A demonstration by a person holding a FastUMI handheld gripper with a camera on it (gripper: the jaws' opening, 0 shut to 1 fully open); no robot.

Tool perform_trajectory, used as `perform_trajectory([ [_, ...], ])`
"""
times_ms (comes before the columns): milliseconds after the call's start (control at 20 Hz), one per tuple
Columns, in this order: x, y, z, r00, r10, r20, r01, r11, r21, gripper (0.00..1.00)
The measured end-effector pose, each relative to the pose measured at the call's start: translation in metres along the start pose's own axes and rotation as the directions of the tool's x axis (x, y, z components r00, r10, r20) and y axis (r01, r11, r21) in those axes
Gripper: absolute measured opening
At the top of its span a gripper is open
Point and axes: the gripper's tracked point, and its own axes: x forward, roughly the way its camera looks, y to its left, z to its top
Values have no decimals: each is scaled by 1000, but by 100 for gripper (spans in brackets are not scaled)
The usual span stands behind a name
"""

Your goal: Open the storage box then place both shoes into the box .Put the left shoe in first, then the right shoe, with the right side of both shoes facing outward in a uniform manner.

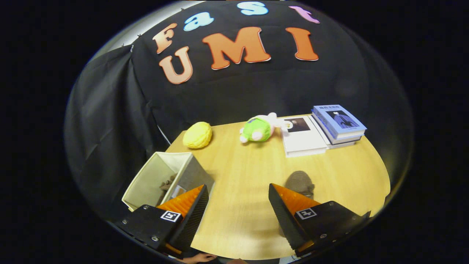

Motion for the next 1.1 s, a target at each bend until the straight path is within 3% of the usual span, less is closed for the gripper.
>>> perform_trajectory([
  [250, 7, -83, -36, 991, -120, -61, 123, 991, 46, 98],
  [650, 32, -123, -93, 971, -129, -199, 145, 987, 66, 96],
  [950, 59, -145, -101, 961, -195, -198, 218, 971, 99, 80],
  [1100, 73, -154, -102, 960, -208, -188, 239, 958, 161, 63],
])
